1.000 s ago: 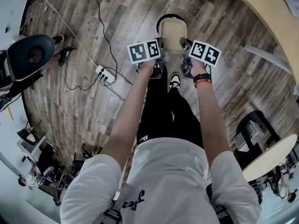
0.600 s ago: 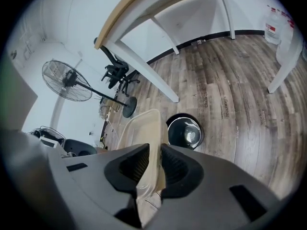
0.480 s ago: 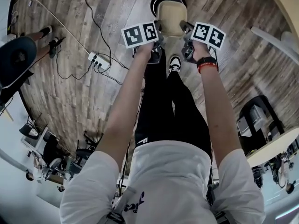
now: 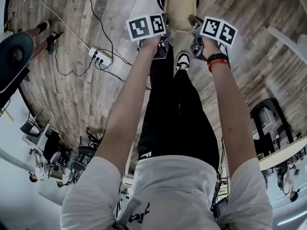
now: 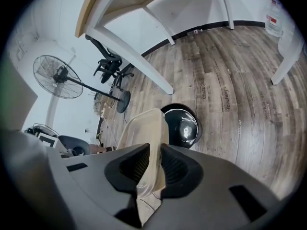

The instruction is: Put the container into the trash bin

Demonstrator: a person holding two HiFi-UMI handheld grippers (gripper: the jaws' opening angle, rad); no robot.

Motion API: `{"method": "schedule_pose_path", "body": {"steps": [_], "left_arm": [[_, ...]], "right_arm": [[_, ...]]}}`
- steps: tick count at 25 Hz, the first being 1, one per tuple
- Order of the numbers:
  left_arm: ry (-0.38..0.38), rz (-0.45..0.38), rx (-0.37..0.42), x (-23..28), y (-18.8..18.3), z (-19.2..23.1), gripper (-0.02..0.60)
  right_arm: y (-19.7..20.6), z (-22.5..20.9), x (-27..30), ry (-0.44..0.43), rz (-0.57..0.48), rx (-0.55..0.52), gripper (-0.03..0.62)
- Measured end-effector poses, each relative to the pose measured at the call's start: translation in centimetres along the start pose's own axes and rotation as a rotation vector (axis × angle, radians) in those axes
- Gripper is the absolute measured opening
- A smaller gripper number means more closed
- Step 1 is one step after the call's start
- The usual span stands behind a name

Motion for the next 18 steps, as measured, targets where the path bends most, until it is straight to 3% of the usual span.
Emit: {"method": "schedule_pose_path", "body": {"steps": [10, 18], "left_arm": [[-0.013, 0.032, -0.039, 5.0, -1.1, 4.8, 0.058], [0.035, 0.077, -0.091, 7.3, -1.4, 7.7, 0.058]], "right_arm": [[-1.5, -1.3, 6.4, 0.032, 0.043, -0.032, 0.092], [-1.2, -2.2, 9.2, 0.025, 0.039, 0.002, 0.104]]}}
Point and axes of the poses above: the fingertips, and each gripper's own axes: x forward along the fingers, z to its left, y out of its underside, the point moved 7 cm from there along -x, backward along the fingers, and after that the axes turned 10 degrees about y, right-handed, at the moved point
